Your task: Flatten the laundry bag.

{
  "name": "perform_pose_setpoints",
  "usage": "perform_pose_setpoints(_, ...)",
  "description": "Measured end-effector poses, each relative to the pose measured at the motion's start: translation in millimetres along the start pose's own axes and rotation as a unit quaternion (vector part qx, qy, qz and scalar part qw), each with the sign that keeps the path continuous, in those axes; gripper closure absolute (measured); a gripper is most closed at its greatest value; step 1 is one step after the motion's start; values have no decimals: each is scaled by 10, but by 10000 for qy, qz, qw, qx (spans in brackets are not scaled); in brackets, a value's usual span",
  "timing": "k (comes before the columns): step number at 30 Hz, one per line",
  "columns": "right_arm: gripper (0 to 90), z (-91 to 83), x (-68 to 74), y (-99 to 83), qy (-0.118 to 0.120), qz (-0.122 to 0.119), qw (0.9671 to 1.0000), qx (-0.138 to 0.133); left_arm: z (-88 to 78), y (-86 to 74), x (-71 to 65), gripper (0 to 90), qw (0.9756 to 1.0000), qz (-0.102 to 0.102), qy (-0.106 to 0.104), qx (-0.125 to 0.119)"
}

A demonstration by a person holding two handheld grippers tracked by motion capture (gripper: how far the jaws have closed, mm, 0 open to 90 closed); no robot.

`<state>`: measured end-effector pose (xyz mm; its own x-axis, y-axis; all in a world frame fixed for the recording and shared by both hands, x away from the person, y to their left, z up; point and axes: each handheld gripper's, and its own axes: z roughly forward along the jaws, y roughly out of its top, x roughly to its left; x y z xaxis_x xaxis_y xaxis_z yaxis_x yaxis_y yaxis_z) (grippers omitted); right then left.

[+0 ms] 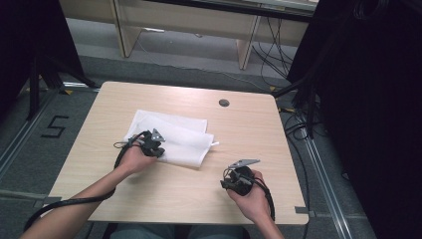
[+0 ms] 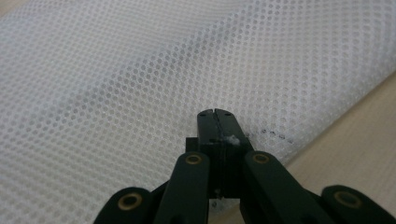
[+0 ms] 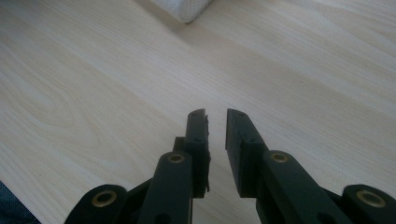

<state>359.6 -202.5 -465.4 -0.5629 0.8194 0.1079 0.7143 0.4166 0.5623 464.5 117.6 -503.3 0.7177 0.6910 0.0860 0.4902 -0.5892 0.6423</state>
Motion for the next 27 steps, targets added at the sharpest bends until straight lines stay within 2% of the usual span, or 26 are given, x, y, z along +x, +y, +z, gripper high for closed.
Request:
perform_pose_setpoints(1, 798, 4, 12, 3, -1, 70, 10000, -40, -5, -2, -22, 898, 10000, 64, -31, 5)
perform_pose_setpoints(4, 798, -6, 18, 6, -7, 71, 10000, -34, -32, -9, -96, 898, 9996, 252, -108, 56)
perform_pose_setpoints(5, 797, -9, 12, 4, -6, 22, 10000, -23, -50, -10, -113, 899, 9991, 370, -164, 106)
perform_pose_setpoints(6, 797, -10, 12, 4, -4, 21, 10000, -19, -60, -14, -136, 898, 9989, 389, -226, 146)
perform_pose_setpoints(8, 796, -12, 6, 2, -9, -5, 10000, -16, -62, -24, -167, 899, 9989, 403, -228, 78)
perform_pose_setpoints(9, 796, -10, 14, 4, -9, 64, 10000, -41, -89, -36, -205, 899, 9982, 496, -323, 139)
perform_pose_setpoints(10, 795, -14, 6, 3, -8, 5, 10000, -18, -89, -36, -205, 899, 9982, 496, -323, 139)
perform_pose_setpoints(11, 795, -11, 15, 8, -25, 89, 9999, -55, -107, -55, -241, 899, 9973, 615, -375, 152)
perform_pose_setpoints(12, 795, -11, 6, 11, -79, 43, 9999, -54, -126, -67, -264, 898, 9968, 674, -393, 153)
perform_pose_setpoints(13, 794, -8, 11, 15, 6, 53, 9999, -103, -136, -81, -285, 899, 9966, 690, -420, 139)
perform_pose_setpoints(16, 792, -24, 13, 52, 10, 101, 9999, -137, -162, -111, -318, 898, 9965, 690, -466, 97)
perform_pose_setpoints(17, 793, -30, 20, 111, 10, 91, 9997, -235, -196, -139, -338, 898, 9961, 683, -536, 145)
perform_pose_setpoints(20, 807, -25, 39, 222, 41, 58, 9996, -267, -237, -161, -350, 897, 9952, 703, -653, 200)
perform_pose_setpoints(21, 827, -17, 46, 262, 29, -3, 9998, -217, -266, -197, -362, 887, 9960, 529, -717, 73)
perform_pose_setpoints(22, 853, 15, 60, 297, 69, -12, 9996, -260, -307, -198, -349, 862, 9959, 475, -772, 45)
perform_pose_setpoints(23, 853, 15, 60, 297, 69, -12, 9996, -260, -307, -198, -349, 851, 9959, 475, -772, 45)
perform_pose_setpoints(24, 885, 73, 96, 377, 134, -39, 9997, -215, -358, -192, -337, 848, 9963, 383, -771, -54)
perform_pose_setpoints(25, 900, 95, 111, 424, 126, -133, 9998, -120, -500, -177, -296, 849, 9967, 323, -702, -256)
perform_pose_setpoints(26, 900, 141, 132, 465, 143, -162, 9996, -159, -570, -180, -262, 851, 9968, 287, -653, -365)
perform_pose_setpoints(27, 900, 141, 132, 465, 143, -162, 9996, -159, -570, -180, -262, 854, 9968, 287, -653, -365)
